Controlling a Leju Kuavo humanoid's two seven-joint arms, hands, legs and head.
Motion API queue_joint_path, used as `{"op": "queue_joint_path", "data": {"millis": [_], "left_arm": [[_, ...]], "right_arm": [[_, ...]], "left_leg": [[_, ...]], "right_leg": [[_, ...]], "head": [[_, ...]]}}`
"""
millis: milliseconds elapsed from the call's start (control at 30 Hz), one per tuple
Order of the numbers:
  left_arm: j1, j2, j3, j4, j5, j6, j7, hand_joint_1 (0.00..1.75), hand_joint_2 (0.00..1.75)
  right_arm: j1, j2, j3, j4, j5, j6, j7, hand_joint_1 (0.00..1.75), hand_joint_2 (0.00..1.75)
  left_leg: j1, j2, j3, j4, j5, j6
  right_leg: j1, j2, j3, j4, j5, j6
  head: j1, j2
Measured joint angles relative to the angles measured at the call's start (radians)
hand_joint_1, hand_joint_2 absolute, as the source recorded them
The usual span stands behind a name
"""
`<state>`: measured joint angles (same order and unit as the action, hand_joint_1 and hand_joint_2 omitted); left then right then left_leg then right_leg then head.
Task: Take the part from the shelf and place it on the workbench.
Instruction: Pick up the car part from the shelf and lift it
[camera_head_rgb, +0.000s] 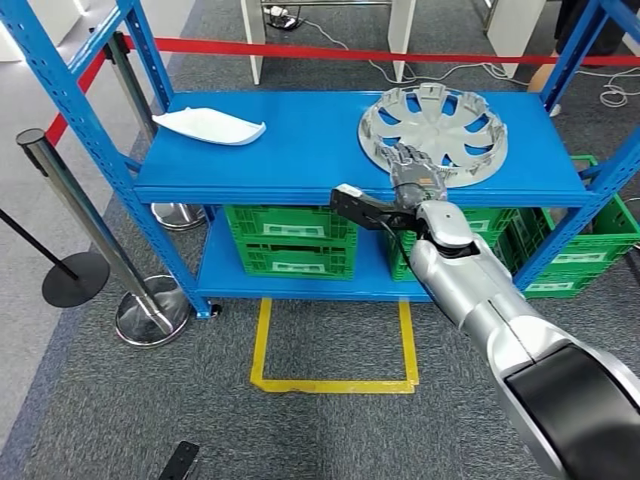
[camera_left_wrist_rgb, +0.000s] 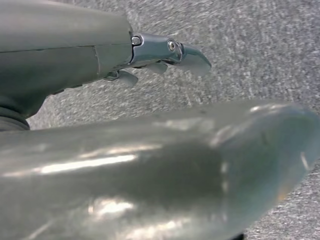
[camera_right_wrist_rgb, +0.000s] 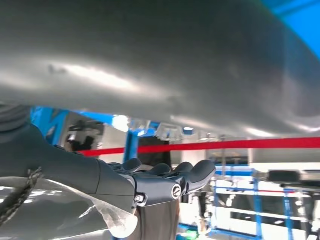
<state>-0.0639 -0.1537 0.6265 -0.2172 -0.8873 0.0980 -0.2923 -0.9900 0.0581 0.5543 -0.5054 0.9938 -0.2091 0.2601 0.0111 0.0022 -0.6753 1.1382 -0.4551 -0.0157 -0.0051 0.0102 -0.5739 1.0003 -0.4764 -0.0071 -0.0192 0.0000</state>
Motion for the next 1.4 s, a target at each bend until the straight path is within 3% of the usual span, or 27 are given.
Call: {"op": "queue_joint_path", "data": {"millis": [67,167,233,333,367,400,433,500,567,733,800,867,900,933,1000,1067,1133,1200,1267,1367,1400], "left_arm": [[-0.002,0.0,0.0,0.0,-0.003,-0.001,0.003,0.0,0.0],[-0.006,-0.001,0.0,0.0,-0.006,-0.003,0.008,0.0,0.0],[-0.007,-0.002,0.0,0.0,-0.007,-0.002,0.008,0.0,0.0],[-0.01,-0.003,0.0,0.0,-0.01,-0.002,0.01,0.0,0.0],[-0.01,-0.004,0.0,0.0,-0.011,-0.002,0.011,0.0,0.0],[-0.01,-0.004,0.0,0.0,-0.012,-0.002,0.012,0.0,0.0],[-0.009,-0.004,0.0,0.0,-0.013,-0.002,0.013,0.0,0.0],[-0.008,-0.004,0.0,0.0,-0.015,-0.002,0.013,0.0,0.0],[-0.01,-0.004,0.001,0.0,-0.016,-0.001,0.013,0.0,0.0],[-0.012,-0.004,0.002,0.0,-0.017,0.0,0.013,0.0,0.0],[-0.012,-0.003,0.002,0.0,-0.017,0.001,0.013,0.0,0.0],[-0.012,-0.003,0.003,0.0,-0.017,0.001,0.014,0.0,0.0],[-0.011,-0.003,0.004,0.0,-0.017,0.001,0.014,0.0,0.0],[-0.01,-0.003,0.004,0.0,-0.017,0.001,0.014,0.0,0.0],[-0.009,-0.003,0.005,0.0,-0.017,0.001,0.014,0.0,0.0],[-0.01,0.0,0.005,0.0,-0.017,0.001,0.013,0.0,0.0],[-0.011,0.001,0.006,0.0,-0.017,0.001,0.014,0.0,0.0],[-0.011,0.0,0.006,0.0,-0.017,0.001,0.015,0.0,0.0],[-0.011,-0.001,0.007,0.0,-0.017,0.001,0.015,0.0,0.0],[-0.013,-0.002,0.008,0.0,-0.017,0.001,0.015,0.0,0.0],[-0.012,-0.003,0.008,0.0,-0.017,0.001,0.015,0.0,0.0]], "right_arm": [[-0.003,-0.005,-0.008,0.004,0.009,0.008,0.014,0.0,0.0],[-0.002,-0.017,-0.023,0.013,0.013,0.013,0.03,0.0,0.0],[-0.004,-0.027,-0.034,0.018,0.014,0.014,0.035,0.0,0.0],[-0.002,-0.04,-0.047,0.03,0.014,0.017,0.038,0.0,0.0],[0.003,-0.044,-0.051,0.035,0.014,0.019,0.038,0.0,0.0],[0.008,-0.046,-0.054,0.039,0.015,0.021,0.039,0.0,0.0],[0.011,-0.048,-0.058,0.043,0.016,0.022,0.04,0.0,0.0],[0.012,-0.05,-0.065,0.047,0.02,0.023,0.041,0.0,0.0],[0.009,-0.051,-0.073,0.05,0.025,0.026,0.041,0.0,0.0],[0.01,-0.053,-0.084,0.056,0.03,0.028,0.041,0.0,0.0],[0.01,-0.053,-0.087,0.057,0.03,0.029,0.041,0.0,0.0],[0.012,-0.053,-0.087,0.06,0.03,0.029,0.04,0.0,0.0],[0.014,-0.053,-0.087,0.062,0.031,0.029,0.04,0.0,0.0],[0.016,-0.053,-0.087,0.063,0.031,0.029,0.041,0.0,0.0],[0.016,-0.053,-0.087,0.065,0.033,0.029,0.041,0.0,0.0],[0.013,-0.053,-0.087,0.066,0.033,0.029,0.041,0.0,0.0],[0.013,-0.053,-0.087,0.068,0.033,0.03,0.041,0.0,0.0],[0.014,-0.053,-0.088,0.068,0.034,0.029,0.04,0.0,0.0],[0.01,-0.053,-0.091,0.068,0.035,0.03,0.04,0.0,0.0],[0.01,-0.053,-0.095,0.069,0.036,0.034,0.04,0.0,0.0],[0.013,-0.053,-0.096,0.07,0.037,0.037,0.039,0.0,0.0]], "left_leg": [[-0.003,-0.001,0.038,-0.091,0.03,0.01],[-0.004,-0.003,0.046,-0.113,0.016,0.027],[0.0,-0.003,0.054,-0.12,0.014,0.038],[0.001,-0.002,0.061,-0.122,0.007,0.051],[0.001,-0.002,0.064,-0.121,0.004,0.052],[0.001,-0.003,0.067,-0.121,0.001,0.053],[0.001,-0.004,0.073,-0.121,-0.004,0.052],[0.001,-0.005,0.089,-0.121,-0.016,0.045],[-0.002,-0.006,0.098,-0.119,-0.027,0.035],[-0.003,-0.004,0.096,-0.1,-0.049,0.011],[-0.002,-0.004,0.052,-0.004,-0.092,0.003],[-0.002,-0.004,-0.019,0.127,-0.135,0.0],[-0.002,-0.004,-0.045,0.163,-0.134,0.0],[-0.002,-0.004,-0.055,0.163,-0.113,0.003],[-0.005,-0.005,-0.027,0.058,-0.023,0.015],[-0.012,-0.004,0.017,-0.058,0.036,0.034],[-0.018,-0.004,0.035,-0.101,0.031,0.045],[-0.015,-0.005,0.045,-0.12,0.023,0.048],[-0.008,-0.004,0.059,-0.132,0.022,0.053],[-0.005,-0.004,0.07,-0.135,0.011,0.059],[-0.004,-0.004,0.076,-0.134,0.006,0.058]], "right_leg": [[0.003,0.003,0.002,0.004,-0.008,0.008],[0.003,0.002,-0.005,0.003,-0.013,0.023],[0.002,0.0,-0.022,0.034,-0.034,0.034],[0.0,-0.001,-0.129,0.221,-0.101,0.044],[-0.001,-0.002,-0.167,0.277,-0.111,0.045],[-0.002,-0.002,-0.188,0.296,-0.1,0.046],[-0.004,-0.002,-0.188,0.274,-0.07,0.046],[-0.005,-0.006,-0.141,0.147,0.015,0.042],[-0.003,-0.01,-0.086,0.042,0.051,0.037],[-0.003,-0.009,-0.058,0.013,0.034,0.012],[-0.005,-0.009,-0.046,0.011,0.027,0.001],[-0.003,-0.008,-0.036,0.011,0.019,-0.005],[-0.001,-0.007,-0.03,0.011,0.014,-0.007],[0.001,-0.006,-0.023,0.011,0.009,-0.007],[0.004,-0.004,-0.007,0.011,-0.002,-0.007],[0.008,-0.002,0.002,0.011,-0.012,-0.002],[0.008,-0.001,0.0,0.01,-0.016,0.006],[0.007,-0.001,-0.002,0.008,-0.02,0.017],[0.006,-0.002,-0.022,0.045,-0.043,0.027],[-0.001,-0.003,-0.127,0.225,-0.107,0.04],[-0.003,-0.004,-0.16,0.27,-0.111,0.044]], "head": [[0.0,0.0],[0.0,0.0],[0.002,0.0],[0.006,0.0],[0.006,0.0],[0.006,0.0],[0.006,0.0],[0.006,0.0],[0.005,0.0],[0.003,0.0],[0.0,0.0],[-0.001,0.0],[-0.001,0.0],[-0.001,0.0],[-0.001,0.0],[0.002,0.0],[0.004,0.0],[0.003,0.0],[0.007,0.0],[0.01,0.0],[0.01,0.0]]}}
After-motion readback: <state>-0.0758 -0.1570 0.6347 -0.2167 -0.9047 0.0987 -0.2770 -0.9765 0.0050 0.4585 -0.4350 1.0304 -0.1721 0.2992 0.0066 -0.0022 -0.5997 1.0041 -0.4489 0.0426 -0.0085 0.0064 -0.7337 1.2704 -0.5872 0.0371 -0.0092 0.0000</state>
